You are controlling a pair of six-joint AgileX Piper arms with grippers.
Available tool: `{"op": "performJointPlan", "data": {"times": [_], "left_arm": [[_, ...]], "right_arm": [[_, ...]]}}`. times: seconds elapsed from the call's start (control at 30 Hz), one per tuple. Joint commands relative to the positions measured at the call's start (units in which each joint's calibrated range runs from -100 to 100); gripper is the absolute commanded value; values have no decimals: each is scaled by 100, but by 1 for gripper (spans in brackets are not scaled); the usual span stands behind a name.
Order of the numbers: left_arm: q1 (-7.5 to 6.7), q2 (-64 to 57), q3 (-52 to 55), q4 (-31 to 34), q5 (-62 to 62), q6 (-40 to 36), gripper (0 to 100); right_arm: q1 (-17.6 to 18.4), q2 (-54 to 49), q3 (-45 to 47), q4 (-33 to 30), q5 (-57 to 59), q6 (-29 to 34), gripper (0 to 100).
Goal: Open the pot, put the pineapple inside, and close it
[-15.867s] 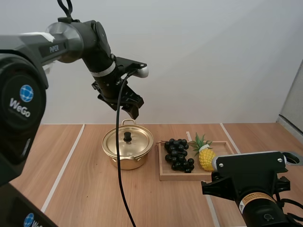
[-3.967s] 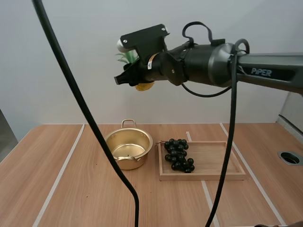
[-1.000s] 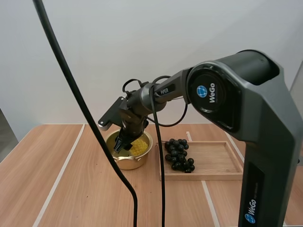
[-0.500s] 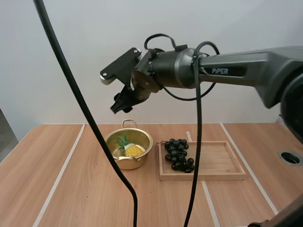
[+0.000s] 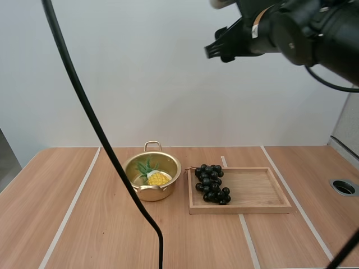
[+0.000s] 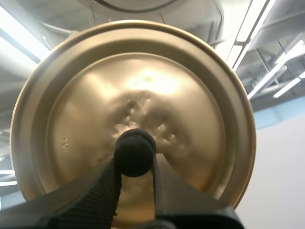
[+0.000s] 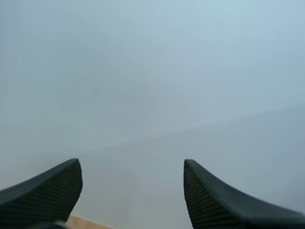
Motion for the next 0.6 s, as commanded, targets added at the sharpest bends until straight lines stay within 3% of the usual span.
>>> {"op": "performJointPlan", "data": {"times": [0.0, 0.13, 0.43, 0.57], "left_arm": [[-19, 274, 12, 65, 2000, 4, 0], [-19, 708, 12, 35, 3893, 4, 0], [-19, 1418, 246, -70, 3893, -47, 0], [-19, 1455, 792, -94, 3893, -47, 0]], "right_arm": [[-226, -640, -36, -254, -52, 13, 100], [-357, -1001, -36, -296, 344, 13, 100], [-373, -1230, -36, -472, 1178, 13, 100], [-373, -1234, -36, -957, 1423, 476, 100]]}}
